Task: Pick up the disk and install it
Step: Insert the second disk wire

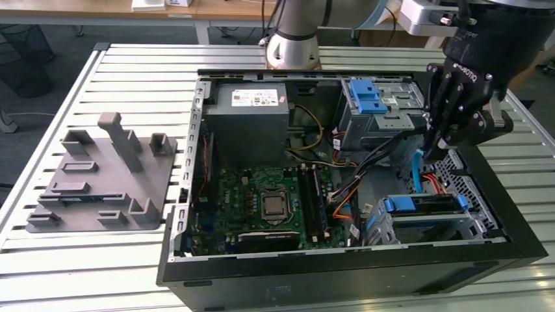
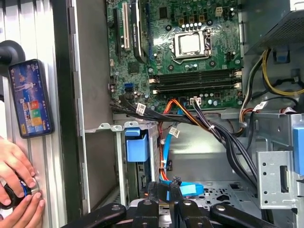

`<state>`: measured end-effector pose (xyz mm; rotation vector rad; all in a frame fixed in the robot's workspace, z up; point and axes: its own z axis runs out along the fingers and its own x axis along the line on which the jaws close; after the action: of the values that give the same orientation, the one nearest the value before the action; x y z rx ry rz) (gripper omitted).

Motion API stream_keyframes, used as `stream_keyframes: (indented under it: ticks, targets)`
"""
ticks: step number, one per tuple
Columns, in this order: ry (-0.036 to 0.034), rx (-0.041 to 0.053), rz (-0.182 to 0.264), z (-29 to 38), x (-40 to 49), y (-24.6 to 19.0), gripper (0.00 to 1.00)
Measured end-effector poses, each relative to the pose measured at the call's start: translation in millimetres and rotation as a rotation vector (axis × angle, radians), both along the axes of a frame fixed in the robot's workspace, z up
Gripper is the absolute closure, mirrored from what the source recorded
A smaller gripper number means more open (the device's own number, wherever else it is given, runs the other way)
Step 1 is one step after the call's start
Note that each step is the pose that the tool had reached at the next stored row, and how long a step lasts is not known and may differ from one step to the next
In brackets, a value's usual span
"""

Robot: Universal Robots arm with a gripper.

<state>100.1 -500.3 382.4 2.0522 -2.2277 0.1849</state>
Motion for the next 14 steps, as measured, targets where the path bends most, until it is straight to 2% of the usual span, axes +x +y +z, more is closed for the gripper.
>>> stream_keyframes:
  ticks: [2,6,10,14]
  targets:
    - [-0.0002,-0.0002,0.000,-2.0,0.0,0.1,0.76]
    - [-0.0004,-0.0002,0.000,-2.0,0.0,0.2,0.76]
    - [-0.0004,-0.0019,0.000,4.2,-0.1,0.5,0.76]
    - [-0.0003,-0.0050,0.000,5.8,-0.8,2.7,0.76]
